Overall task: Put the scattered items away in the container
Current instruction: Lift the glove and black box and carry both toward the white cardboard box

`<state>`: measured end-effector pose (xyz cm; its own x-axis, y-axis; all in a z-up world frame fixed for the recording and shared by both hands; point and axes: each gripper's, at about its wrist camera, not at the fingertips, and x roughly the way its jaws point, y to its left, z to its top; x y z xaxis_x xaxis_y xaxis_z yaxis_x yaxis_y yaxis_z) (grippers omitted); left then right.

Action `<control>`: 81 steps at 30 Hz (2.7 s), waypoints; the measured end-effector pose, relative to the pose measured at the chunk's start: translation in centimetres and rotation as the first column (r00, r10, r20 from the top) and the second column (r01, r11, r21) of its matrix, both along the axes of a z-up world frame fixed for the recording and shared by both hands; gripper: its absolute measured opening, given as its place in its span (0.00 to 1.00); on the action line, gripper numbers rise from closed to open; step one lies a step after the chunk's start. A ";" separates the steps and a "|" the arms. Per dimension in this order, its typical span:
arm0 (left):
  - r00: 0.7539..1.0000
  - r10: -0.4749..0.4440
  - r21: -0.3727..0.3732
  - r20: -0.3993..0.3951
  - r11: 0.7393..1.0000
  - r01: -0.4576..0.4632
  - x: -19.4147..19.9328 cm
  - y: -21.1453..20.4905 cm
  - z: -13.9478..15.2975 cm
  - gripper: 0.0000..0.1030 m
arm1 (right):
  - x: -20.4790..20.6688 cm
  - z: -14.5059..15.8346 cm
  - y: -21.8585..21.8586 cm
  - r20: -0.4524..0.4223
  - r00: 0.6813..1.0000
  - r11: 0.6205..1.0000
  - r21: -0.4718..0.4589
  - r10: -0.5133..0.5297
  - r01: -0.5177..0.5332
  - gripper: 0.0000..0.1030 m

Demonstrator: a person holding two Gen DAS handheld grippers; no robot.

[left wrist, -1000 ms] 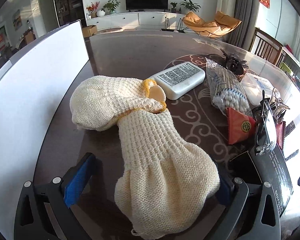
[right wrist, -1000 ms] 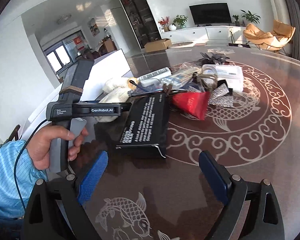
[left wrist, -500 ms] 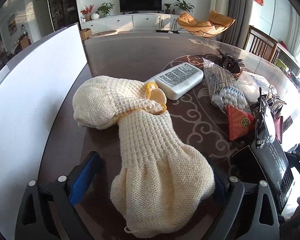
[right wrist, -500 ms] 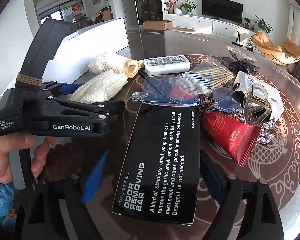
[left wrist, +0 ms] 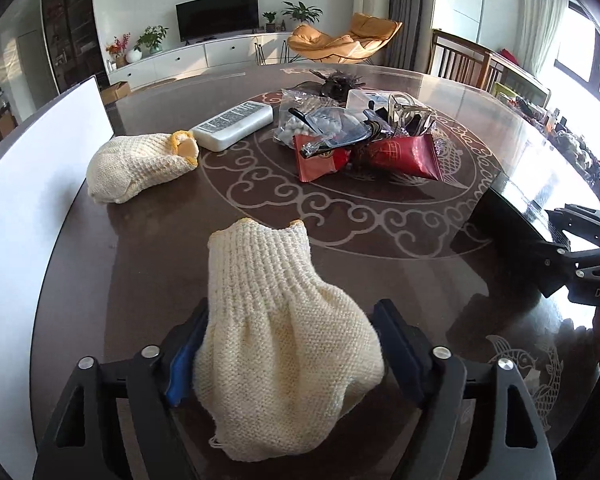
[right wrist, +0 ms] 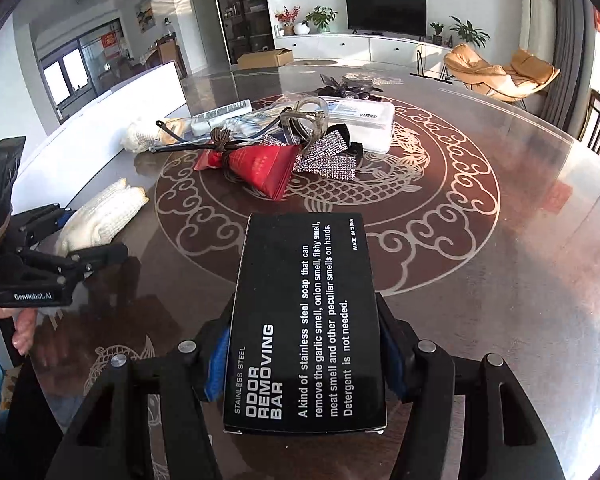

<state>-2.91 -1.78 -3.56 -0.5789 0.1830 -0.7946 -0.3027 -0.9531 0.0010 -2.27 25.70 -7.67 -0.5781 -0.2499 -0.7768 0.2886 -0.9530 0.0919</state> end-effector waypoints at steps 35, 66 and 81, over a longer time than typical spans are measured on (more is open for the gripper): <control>0.997 0.071 -0.010 0.023 0.997 -0.071 -1.0 0.5 -0.3 1.00 | 0.7 -0.6 -1.7 0.015 1.000 0.994 0.105 -0.019 0.017 0.85; 0.994 0.106 0.157 0.006 0.982 -0.106 4.5 -0.4 4.7 0.39 | 5.3 4.1 -0.6 -0.053 0.998 0.998 -0.063 -0.034 0.031 0.57; 0.985 0.163 0.205 -0.049 0.967 -0.150 6.9 -4.6 9.3 0.39 | 5.0 5.7 -4.2 -0.055 0.997 0.990 -0.129 0.050 -0.056 0.57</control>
<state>3.98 -6.42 5.71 -0.6621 0.2374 -0.7108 -0.1552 -0.9714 -0.1799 2.76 21.55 -1.95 -0.5994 -0.3781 -0.7055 0.3459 -0.9172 0.1977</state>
